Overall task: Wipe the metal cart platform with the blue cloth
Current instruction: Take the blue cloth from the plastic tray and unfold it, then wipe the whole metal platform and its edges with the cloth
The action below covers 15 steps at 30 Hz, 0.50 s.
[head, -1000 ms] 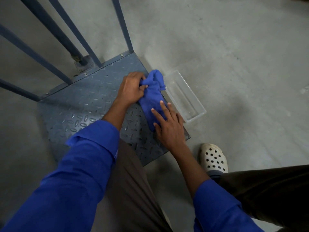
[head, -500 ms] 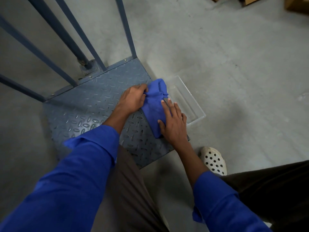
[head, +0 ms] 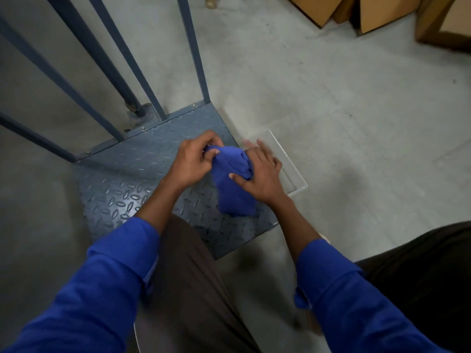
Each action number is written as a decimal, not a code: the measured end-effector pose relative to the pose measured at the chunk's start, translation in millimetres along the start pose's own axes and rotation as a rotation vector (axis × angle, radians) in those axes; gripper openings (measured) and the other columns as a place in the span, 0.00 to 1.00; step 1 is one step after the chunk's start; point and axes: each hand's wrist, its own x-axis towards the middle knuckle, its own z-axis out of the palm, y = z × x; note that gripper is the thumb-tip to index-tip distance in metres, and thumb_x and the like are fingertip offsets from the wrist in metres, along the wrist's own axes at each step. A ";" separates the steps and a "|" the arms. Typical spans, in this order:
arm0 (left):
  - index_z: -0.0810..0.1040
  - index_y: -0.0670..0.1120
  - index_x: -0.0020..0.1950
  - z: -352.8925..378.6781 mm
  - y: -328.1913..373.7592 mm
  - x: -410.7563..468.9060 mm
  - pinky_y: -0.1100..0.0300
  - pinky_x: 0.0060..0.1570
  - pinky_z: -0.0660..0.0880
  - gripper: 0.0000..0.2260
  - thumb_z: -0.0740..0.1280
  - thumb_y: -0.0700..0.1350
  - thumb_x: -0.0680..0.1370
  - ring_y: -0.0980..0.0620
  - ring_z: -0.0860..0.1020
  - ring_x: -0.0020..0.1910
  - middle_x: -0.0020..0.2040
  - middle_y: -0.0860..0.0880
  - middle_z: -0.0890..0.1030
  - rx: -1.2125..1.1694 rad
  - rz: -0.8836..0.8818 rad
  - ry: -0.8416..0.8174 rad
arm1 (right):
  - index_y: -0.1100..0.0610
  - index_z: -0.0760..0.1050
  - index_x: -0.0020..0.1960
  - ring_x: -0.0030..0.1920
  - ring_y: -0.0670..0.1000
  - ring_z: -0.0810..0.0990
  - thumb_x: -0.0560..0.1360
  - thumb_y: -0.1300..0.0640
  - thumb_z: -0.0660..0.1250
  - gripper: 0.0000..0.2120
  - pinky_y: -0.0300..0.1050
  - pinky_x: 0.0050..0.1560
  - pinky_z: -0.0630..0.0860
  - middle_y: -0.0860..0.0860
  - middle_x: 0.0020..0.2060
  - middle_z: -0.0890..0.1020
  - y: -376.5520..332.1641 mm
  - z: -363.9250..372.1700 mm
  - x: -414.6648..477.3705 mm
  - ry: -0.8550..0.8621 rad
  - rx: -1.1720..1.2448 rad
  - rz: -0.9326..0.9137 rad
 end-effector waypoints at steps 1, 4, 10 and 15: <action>0.81 0.44 0.53 -2.0 -2.8 5.0 0.62 0.53 0.78 0.07 0.70 0.34 0.79 0.54 0.83 0.49 0.49 0.50 0.85 -0.037 -0.077 0.031 | 0.51 0.70 0.66 0.68 0.59 0.79 0.75 0.30 0.65 0.30 0.60 0.66 0.68 0.51 0.62 0.81 -5.1 -2.0 1.3 -0.026 0.092 0.050; 0.82 0.44 0.53 3.0 -20.1 18.9 0.58 0.53 0.79 0.06 0.73 0.35 0.79 0.54 0.81 0.47 0.46 0.51 0.83 -0.074 -0.334 0.126 | 0.54 0.67 0.68 0.49 0.57 0.84 0.80 0.42 0.73 0.26 0.52 0.51 0.77 0.50 0.48 0.81 -13.5 1.4 0.0 -0.050 0.323 0.176; 0.75 0.41 0.70 40.7 -45.8 -4.0 0.49 0.61 0.75 0.15 0.67 0.39 0.83 0.36 0.81 0.61 0.61 0.37 0.82 0.064 -0.650 0.083 | 0.58 0.76 0.68 0.59 0.61 0.81 0.82 0.47 0.72 0.20 0.53 0.59 0.78 0.59 0.61 0.79 1.8 21.7 -20.9 -0.053 0.171 0.329; 0.49 0.52 0.88 75.2 -49.0 -31.4 0.43 0.83 0.47 0.30 0.56 0.56 0.88 0.40 0.49 0.86 0.87 0.41 0.50 0.309 -0.655 -0.355 | 0.53 0.81 0.65 0.65 0.60 0.80 0.83 0.47 0.57 0.19 0.57 0.62 0.75 0.56 0.66 0.82 -2.9 30.8 -39.0 0.171 -0.304 0.067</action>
